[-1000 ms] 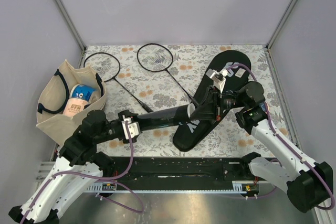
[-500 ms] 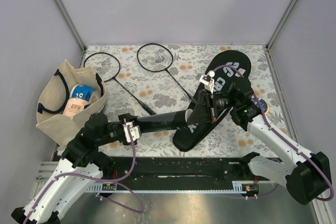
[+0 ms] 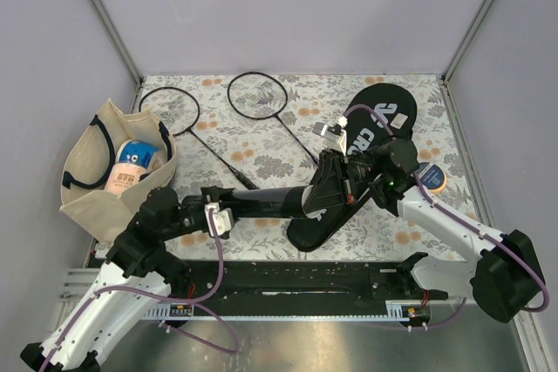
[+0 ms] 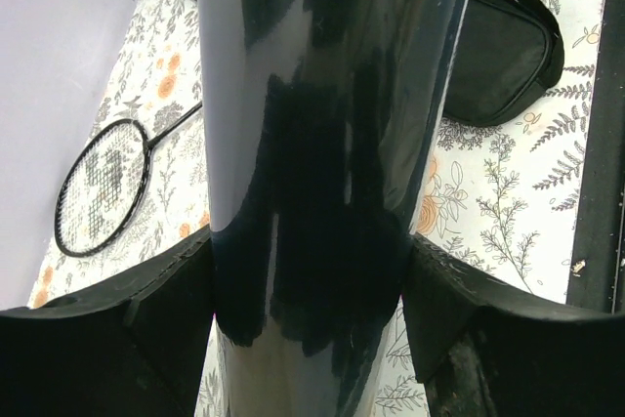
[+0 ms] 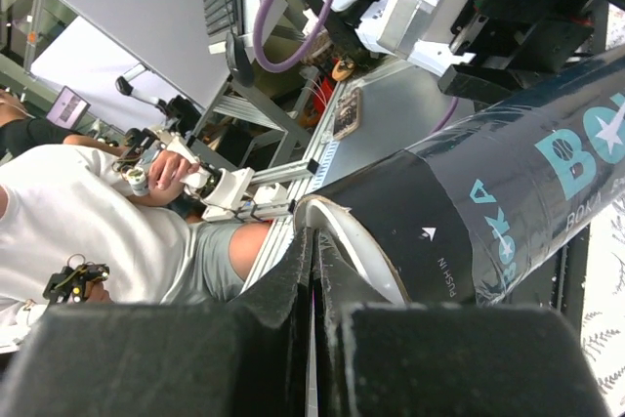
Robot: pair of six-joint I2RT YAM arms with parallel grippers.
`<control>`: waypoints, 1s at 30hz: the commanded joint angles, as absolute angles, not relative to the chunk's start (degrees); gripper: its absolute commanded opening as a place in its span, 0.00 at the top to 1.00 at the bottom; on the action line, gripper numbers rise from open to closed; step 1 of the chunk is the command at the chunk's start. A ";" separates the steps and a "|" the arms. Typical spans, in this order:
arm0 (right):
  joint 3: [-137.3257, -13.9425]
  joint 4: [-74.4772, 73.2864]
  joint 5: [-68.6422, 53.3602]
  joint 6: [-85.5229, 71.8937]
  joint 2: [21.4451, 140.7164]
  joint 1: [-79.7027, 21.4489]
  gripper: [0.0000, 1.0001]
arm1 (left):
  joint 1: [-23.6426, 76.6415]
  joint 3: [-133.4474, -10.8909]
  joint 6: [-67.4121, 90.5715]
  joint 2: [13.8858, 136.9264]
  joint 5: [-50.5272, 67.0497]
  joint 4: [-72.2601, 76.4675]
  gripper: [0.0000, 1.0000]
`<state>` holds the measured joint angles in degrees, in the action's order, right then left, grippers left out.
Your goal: Pack up the badminton gear
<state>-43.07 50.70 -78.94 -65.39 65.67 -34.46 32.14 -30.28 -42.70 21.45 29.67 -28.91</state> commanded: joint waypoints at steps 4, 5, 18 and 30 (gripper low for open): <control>-40.96 73.18 -76.55 -82.06 74.08 -36.91 1.00 | 32.52 -31.99 -33.40 19.87 39.55 -2.12 0.88; -41.22 75.65 -76.73 -84.00 75.14 -36.83 1.00 | 32.43 -31.99 -33.05 19.60 39.55 -1.76 0.88; -44.03 81.30 -75.16 -89.22 78.40 -36.91 0.99 | 32.43 -29.80 -30.07 17.75 37.27 -0.27 0.89; -44.74 74.21 -66.62 -81.49 79.19 -37.00 0.99 | 32.52 -29.88 -16.17 21.09 36.74 6.59 0.89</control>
<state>-45.17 80.07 -65.91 -89.69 77.58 -35.27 31.73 -25.65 -25.87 22.09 29.80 -20.75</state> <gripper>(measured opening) 0.017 0.705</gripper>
